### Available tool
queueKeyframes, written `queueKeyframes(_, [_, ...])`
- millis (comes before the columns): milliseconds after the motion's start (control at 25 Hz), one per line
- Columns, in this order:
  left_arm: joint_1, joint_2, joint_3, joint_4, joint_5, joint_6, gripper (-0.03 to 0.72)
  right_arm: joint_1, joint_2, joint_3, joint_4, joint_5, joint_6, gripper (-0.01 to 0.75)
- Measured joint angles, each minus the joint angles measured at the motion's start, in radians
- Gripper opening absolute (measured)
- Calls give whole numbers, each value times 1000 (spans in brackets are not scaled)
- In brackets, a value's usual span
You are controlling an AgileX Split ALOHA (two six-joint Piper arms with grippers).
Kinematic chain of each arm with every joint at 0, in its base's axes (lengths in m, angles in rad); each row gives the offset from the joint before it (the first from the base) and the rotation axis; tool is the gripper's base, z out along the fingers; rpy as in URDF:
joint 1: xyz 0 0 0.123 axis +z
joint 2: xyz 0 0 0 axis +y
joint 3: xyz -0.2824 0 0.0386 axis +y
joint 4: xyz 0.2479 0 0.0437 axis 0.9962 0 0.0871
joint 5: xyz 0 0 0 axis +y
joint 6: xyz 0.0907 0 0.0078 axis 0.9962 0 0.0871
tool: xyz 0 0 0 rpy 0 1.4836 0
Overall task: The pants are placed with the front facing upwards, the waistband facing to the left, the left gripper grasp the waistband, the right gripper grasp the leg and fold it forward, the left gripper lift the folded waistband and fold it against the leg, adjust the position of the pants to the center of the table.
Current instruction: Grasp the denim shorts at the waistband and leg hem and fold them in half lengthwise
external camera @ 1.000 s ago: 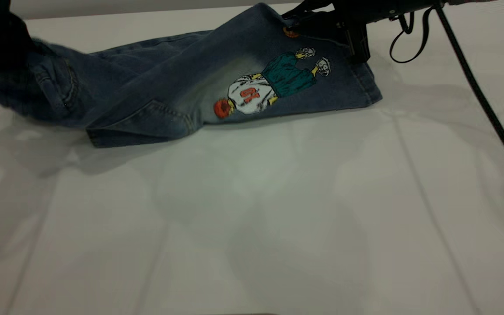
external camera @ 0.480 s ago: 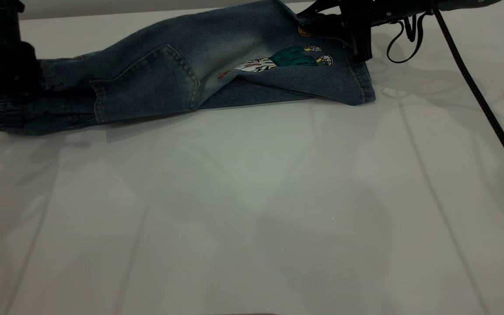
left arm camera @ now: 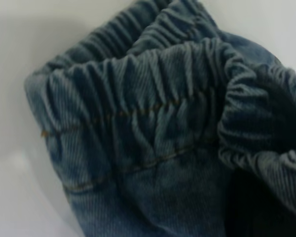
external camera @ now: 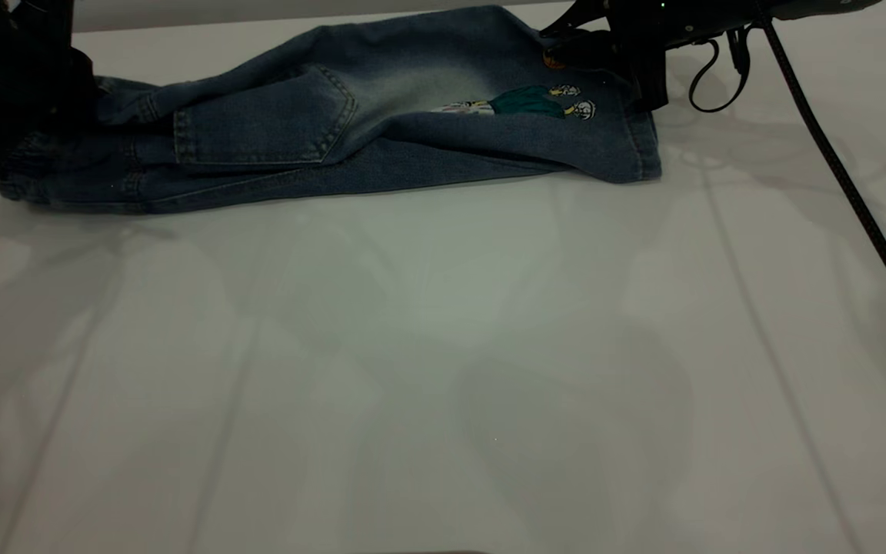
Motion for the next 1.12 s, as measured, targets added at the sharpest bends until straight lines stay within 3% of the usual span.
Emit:
queueKeyframes(200, [1,15,-6,149,-39,0,106,-1,0,0,1,1,-77,60])
queueKeyframes(320, [1,21,-6,253,-68,0,151,-1,0,0,1,9,-121,100])
queueKeyframes(600, [1,21,-6,339,-121,-1,469,-1,0,0,1,101,-261,346])
queueKeyframes(720, [1,18,-6,339,-123,-3,548,-1,0,0,1,156,-314,446])
queueKeyframes(960, [13,-52,-6,446,-47,5,573,-1,0,-1,-1,294,-386,531])
queueKeyframes(1120, [48,-148,-6,623,124,12,571,-1,-3,-2,-4,391,-421,533])
